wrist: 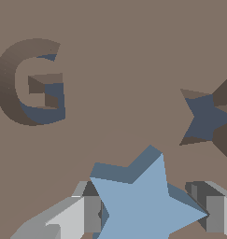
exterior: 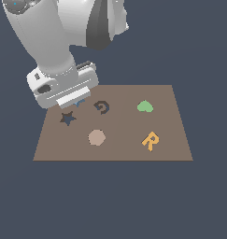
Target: Insert a designated object into the corresponding slot on a board.
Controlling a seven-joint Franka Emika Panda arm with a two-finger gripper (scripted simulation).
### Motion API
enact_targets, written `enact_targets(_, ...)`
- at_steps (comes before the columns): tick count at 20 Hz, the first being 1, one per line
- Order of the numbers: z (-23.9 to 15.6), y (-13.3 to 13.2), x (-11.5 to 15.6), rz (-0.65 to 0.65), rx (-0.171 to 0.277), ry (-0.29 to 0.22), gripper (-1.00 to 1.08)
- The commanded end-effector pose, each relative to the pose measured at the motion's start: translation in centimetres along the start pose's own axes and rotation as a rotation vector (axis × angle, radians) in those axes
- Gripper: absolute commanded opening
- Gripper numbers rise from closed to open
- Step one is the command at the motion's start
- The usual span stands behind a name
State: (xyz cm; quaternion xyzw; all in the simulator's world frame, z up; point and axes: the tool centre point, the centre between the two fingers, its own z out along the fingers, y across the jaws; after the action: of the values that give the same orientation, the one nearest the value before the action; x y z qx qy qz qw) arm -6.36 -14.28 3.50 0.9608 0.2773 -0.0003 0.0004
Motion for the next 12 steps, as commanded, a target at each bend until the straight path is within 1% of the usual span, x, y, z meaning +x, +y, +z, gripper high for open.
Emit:
enact_targets(1, -0.1, 0.1, 0.5, 0.086, 0.0, 0.0, -1.0)
enact_targets(12, -0.3, 1.5, 2.7, 0.534, -0.001, -0.001, -1.0)
